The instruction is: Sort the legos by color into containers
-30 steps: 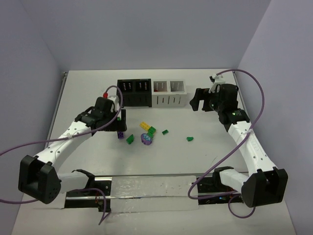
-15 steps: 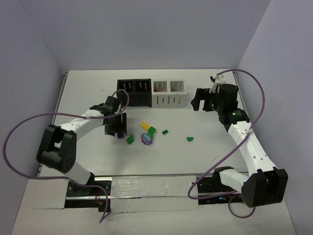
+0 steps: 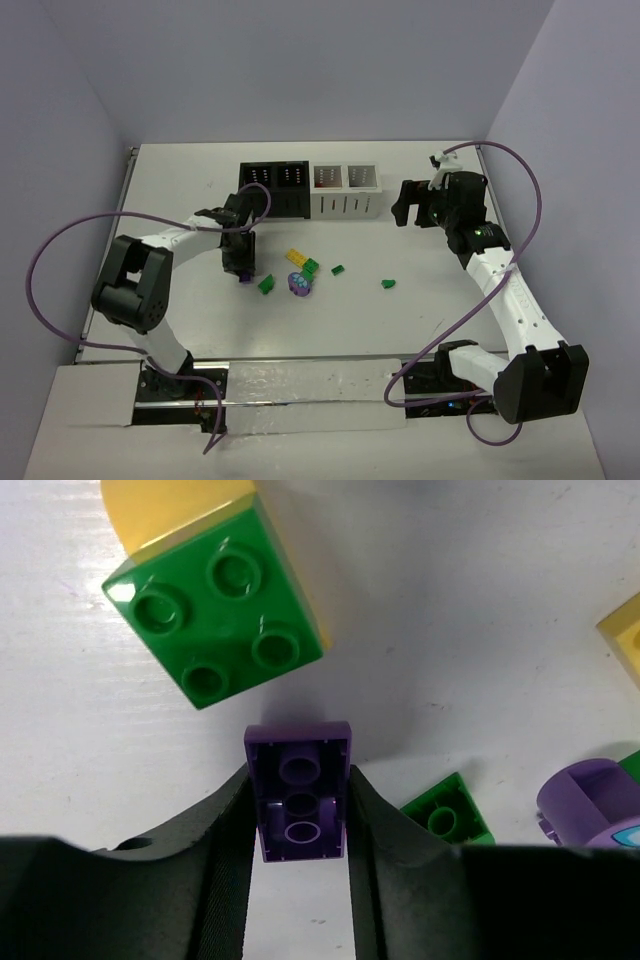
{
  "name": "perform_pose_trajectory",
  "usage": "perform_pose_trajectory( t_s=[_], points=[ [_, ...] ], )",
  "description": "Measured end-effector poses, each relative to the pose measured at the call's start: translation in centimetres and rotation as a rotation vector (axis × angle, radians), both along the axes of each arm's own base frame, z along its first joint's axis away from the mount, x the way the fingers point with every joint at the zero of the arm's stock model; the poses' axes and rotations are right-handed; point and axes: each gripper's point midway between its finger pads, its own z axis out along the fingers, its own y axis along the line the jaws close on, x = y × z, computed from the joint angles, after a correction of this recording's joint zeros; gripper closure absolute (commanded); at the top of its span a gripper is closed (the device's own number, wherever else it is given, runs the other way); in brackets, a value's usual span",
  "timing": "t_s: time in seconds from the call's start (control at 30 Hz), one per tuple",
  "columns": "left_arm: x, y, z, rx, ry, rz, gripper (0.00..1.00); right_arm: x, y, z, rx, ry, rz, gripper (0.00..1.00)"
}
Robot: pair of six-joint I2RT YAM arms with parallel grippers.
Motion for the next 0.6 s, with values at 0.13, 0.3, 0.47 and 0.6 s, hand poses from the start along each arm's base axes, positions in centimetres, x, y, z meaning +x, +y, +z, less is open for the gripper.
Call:
perform_pose_trajectory(
  t_s=[0.13, 0.3, 0.47, 0.6],
  points=[
    [-0.1, -0.1, 2.1, -0.018, -0.047, -0.033, 1.00, 0.0, 0.0, 0.0, -0.002, -0.001, 0.000, 0.00],
    [2.2, -3.2, 11.5, -0.119, -0.347, -0.176, 1.00, 0.0, -0.1, 0.0, -0.007, -0.004, 0.003, 0.00],
    [6.6, -11.1, 25.0, -0.291, -0.804, -0.384, 1.00, 0.0, -0.2, 0.0, -0.012, -0.005, -0.002, 0.00],
    [12.0, -16.1, 30.9, -0.379, -1.015, -0.453, 1.00, 0.1, -0.3, 0.0, -0.016, -0.004, -0.009, 0.00]
  ],
)
